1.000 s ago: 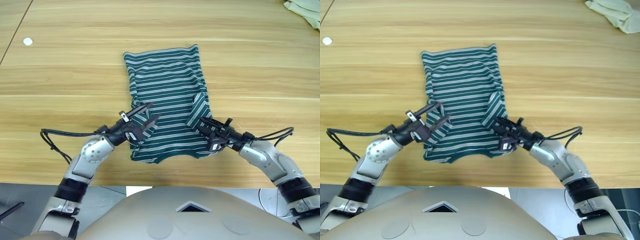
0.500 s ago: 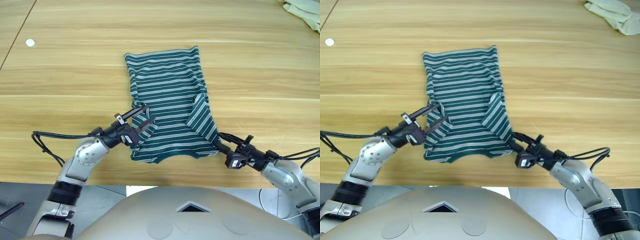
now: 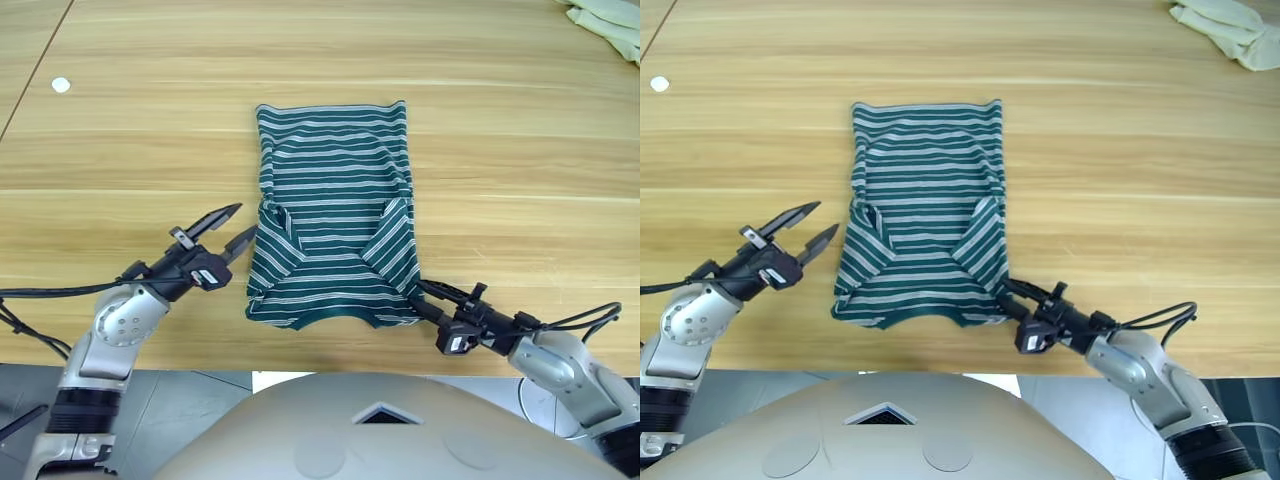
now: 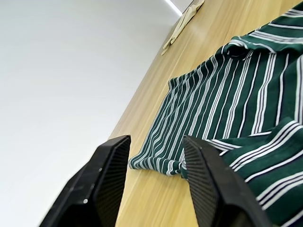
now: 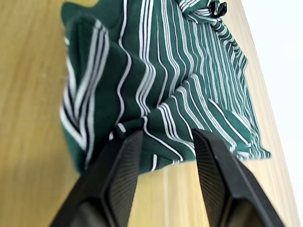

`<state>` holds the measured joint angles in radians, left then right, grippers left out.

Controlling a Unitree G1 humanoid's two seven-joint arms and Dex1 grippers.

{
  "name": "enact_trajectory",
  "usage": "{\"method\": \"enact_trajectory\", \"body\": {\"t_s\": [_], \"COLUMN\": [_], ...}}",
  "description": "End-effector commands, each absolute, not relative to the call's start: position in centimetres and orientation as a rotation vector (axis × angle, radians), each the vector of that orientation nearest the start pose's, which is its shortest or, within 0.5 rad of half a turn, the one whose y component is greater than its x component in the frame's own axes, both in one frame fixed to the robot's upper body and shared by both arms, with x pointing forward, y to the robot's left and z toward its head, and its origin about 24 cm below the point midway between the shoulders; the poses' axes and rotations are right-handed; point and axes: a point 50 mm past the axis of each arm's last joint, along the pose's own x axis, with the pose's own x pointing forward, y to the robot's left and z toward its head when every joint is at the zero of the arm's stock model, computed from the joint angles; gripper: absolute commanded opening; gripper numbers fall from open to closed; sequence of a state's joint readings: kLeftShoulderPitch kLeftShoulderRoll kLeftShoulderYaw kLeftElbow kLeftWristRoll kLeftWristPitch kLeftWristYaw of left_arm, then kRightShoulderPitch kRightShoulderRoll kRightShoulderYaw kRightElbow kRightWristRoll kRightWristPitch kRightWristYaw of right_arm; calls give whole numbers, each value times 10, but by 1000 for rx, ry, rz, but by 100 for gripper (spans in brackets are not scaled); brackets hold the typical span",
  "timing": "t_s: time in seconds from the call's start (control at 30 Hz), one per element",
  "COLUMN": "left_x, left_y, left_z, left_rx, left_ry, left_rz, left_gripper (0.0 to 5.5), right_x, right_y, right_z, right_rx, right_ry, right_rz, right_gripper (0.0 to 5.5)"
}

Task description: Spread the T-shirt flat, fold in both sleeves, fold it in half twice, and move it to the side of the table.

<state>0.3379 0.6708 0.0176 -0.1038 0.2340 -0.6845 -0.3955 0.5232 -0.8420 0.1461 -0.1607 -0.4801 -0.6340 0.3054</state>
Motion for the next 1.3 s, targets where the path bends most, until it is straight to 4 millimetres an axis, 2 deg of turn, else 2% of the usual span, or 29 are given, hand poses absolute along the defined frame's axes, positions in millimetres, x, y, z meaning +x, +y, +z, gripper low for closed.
{"method": "enact_trajectory", "body": {"t_s": [0.03,0.1,0.17,0.27,0.33,0.4,0.5,0.67,0.77,0.9,1.13,1.3], "left_x": [155,139,133,139,142,139,132,117,111,104,108,117], "left_y": [235,242,248,254,256,262,263,241,236,224,224,236], "left_z": [68,64,68,83,85,77,66,45,37,27,18,16], "left_rx": [991,1022,1048,1076,1088,1122,1163,1103,1075,1011,1008,1066], "left_ry": [-152,-64,-33,-58,-43,54,144,169,191,179,181,221], "left_rz": [-785,-886,-922,-917,-943,-1031,-1148,-1337,-1379,-1425,-1392,-1321], "left_gripper": [209,209,209,209,209,209,209,209,209,209,209,209], "right_x": [127,128,127,125,125,124,111,106,106,106,107,100], "right_y": [-236,-243,-237,-225,-223,-232,-246,-259,-267,-266,-262,-249], "right_z": [52,71,85,94,97,83,48,24,22,21,23,23], "right_rx": [-1160,-1173,-1148,-1081,-1064,-1144,-1223,-1267,-1282,-1275,-1269,-1231], "right_ry": [-11,-40,-88,-141,-152,-57,143,236,256,243,213,180], "right_rz": [888,843,853,888,889,916,1011,1046,1043,1075,1106,1194], "right_gripper": [194,194,194,194,194,194,194,194,194,194,194,194]}}
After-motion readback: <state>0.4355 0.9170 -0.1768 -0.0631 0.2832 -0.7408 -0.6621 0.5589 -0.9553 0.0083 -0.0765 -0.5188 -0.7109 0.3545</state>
